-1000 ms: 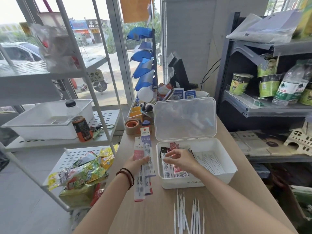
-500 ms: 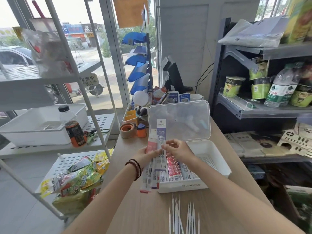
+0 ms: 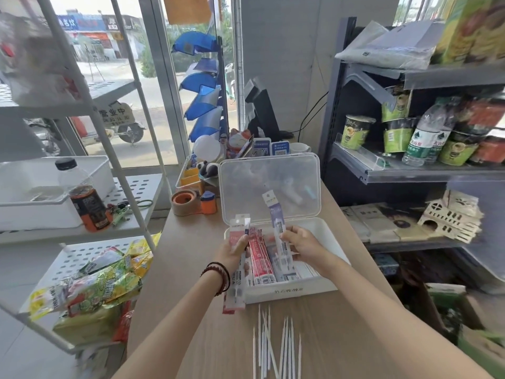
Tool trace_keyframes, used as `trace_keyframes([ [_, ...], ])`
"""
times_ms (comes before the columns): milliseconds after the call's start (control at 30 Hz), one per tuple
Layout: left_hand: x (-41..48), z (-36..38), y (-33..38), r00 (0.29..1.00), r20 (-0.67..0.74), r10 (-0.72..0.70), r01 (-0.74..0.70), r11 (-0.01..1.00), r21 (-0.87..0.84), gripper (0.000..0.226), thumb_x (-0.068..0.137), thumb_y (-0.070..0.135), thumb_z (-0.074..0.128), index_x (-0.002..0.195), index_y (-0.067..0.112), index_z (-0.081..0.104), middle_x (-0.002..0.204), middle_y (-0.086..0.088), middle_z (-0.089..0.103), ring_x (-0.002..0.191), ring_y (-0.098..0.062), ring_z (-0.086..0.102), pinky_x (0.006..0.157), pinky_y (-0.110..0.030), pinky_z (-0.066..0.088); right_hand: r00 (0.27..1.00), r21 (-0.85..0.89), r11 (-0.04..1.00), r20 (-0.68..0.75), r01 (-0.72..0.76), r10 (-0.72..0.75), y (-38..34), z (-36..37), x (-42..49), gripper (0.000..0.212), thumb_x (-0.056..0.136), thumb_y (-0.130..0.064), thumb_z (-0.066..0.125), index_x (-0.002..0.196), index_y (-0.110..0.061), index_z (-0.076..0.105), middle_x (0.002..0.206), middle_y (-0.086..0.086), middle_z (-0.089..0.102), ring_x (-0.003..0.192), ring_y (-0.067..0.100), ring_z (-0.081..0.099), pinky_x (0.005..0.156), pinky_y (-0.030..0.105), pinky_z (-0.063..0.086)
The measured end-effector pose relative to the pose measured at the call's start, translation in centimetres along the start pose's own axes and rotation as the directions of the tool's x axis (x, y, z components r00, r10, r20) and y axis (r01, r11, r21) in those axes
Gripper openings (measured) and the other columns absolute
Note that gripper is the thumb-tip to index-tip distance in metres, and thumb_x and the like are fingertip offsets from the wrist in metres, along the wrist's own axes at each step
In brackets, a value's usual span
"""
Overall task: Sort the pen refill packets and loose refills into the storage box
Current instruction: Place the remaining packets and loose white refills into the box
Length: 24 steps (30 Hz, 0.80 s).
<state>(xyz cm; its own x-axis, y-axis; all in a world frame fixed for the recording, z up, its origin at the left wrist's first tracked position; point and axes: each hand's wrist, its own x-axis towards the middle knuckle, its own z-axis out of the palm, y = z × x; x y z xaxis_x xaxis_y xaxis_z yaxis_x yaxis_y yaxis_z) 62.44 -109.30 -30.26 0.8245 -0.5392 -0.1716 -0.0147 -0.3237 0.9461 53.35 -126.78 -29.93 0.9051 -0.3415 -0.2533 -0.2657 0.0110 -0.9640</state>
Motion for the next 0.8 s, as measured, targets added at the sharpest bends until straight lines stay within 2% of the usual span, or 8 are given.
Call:
trace_keyframes([
  [133, 0.0, -0.1, 0.8, 0.999, 0.027, -0.048, 0.051, 0.989, -0.135, 0.016, 0.100, 0.019, 0.035, 0.105, 0.007, 0.043, 0.072, -0.003, 0.051, 0.050, -0.015, 0.048, 0.041, -0.025, 0.046, 0.986, -0.277, 0.960, -0.149, 0.029, -0.073, 1.3, -0.4, -0.3, 0.013, 0.090, -0.027, 0.063, 0.088, -0.018, 0.053, 0.089, 0.001, 0.063, 0.075, 0.014, 0.058, 0.065, 0.028, 0.046],
  [200, 0.2, 0.0, 1.0, 0.996, 0.048, -0.070, 0.075, 0.991, -0.113, 0.010, 0.097, 0.013, 0.035, 0.100, 0.007, 0.042, 0.075, -0.005, 0.052, 0.049, -0.016, 0.048, 0.047, -0.028, 0.044, 0.979, -0.345, 0.938, -0.176, 0.035, -0.101, 2.3, -0.3, -0.4, 0.015, 0.088, -0.026, 0.067, 0.087, -0.019, 0.054, 0.087, -0.004, 0.060, 0.076, 0.012, 0.056, 0.064, 0.025, 0.046],
  [267, 0.3, 0.1, 1.1, 0.995, 0.075, -0.067, 0.074, 0.993, -0.095, 0.008, 0.096, 0.010, 0.038, 0.103, 0.011, 0.042, 0.085, -0.010, 0.054, 0.057, -0.019, 0.050, 0.059, -0.034, 0.047, 0.977, -0.410, 0.912, -0.181, 0.026, -0.110, 3.1, -0.2, -0.4, 0.019, 0.086, -0.030, 0.071, 0.090, -0.018, 0.058, 0.093, -0.006, 0.061, 0.084, 0.013, 0.059, 0.064, 0.020, 0.047],
  [367, 0.5, 0.3, 0.8, 0.994, 0.095, -0.052, 0.062, 0.993, -0.102, 0.018, 0.095, 0.012, 0.043, 0.113, 0.014, 0.041, 0.088, -0.011, 0.058, 0.064, -0.021, 0.055, 0.066, -0.038, 0.051, 0.969, -0.446, 0.894, -0.205, 0.031, -0.135, 3.5, 0.0, -0.2, 0.026, 0.082, -0.033, 0.076, 0.095, -0.016, 0.061, 0.097, -0.006, 0.064, 0.090, 0.011, 0.060, 0.067, 0.017, 0.046],
  [500, 0.7, 0.7, -0.1, 0.998, 0.059, -0.033, 0.041, 0.990, -0.137, 0.026, 0.095, 0.021, 0.050, 0.119, 0.014, 0.046, 0.099, -0.012, 0.066, 0.079, -0.023, 0.064, 0.079, -0.043, 0.054, 0.964, -0.463, 0.886, -0.225, 0.023, -0.142, 3.7, 0.0, -0.1, 0.036, 0.077, -0.036, 0.080, 0.100, -0.018, 0.059, 0.098, -0.009, 0.062, 0.085, 0.004, 0.059, 0.068, 0.014, 0.044],
  [600, 0.9, 0.5, -0.8, 0.998, 0.058, -0.010, 0.019, 0.987, -0.161, 0.016, 0.094, 0.031, 0.053, 0.109, 0.032, 0.049, 0.108, -0.012, 0.067, 0.095, -0.028, 0.067, 0.089, -0.050, 0.052, 0.943, -0.487, 0.873, -0.308, -0.039, -0.129, 4.0, -0.1, 0.4, 0.047, 0.070, -0.041, 0.084, 0.101, -0.018, 0.056, 0.097, -0.009, 0.061, 0.089, 0.009, 0.059, 0.075, 0.021, 0.046],
  [700, 1.0, 0.4, -1.5, 0.999, 0.042, 0.026, -0.018, 0.980, -0.198, 0.017, 0.093, 0.035, 0.052, 0.110, 0.036, 0.049, 0.102, -0.006, 0.069, 0.087, -0.023, 0.069, 0.084, -0.048, 0.055, 0.944, -0.500, 0.863, -0.314, -0.074, -0.101, 4.3, 0.2, 1.0, 0.046, 0.071, -0.040, 0.083, 0.100, -0.019, 0.054, 0.096, -0.008, 0.058, 0.091, 0.010, 0.057, 0.076, 0.023, 0.044],
  [800, 0.7, 0.6, -1.7, 0.998, 0.015, 0.056, -0.052, 0.979, -0.196, 0.024, 0.096, 0.035, 0.046, 0.118, 0.026, 0.048, 0.093, 0.000, 0.068, 0.072, -0.012, 0.068, 0.067, -0.032, 0.057, 0.956, -0.519, 0.852, -0.279, -0.070, -0.092, 4.3, 0.2, 1.5, 0.041, 0.071, -0.041, 0.083, 0.096, -0.022, 0.056, 0.094, -0.010, 0.059, 0.090, 0.009, 0.058, 0.077, 0.023, 0.045],
])
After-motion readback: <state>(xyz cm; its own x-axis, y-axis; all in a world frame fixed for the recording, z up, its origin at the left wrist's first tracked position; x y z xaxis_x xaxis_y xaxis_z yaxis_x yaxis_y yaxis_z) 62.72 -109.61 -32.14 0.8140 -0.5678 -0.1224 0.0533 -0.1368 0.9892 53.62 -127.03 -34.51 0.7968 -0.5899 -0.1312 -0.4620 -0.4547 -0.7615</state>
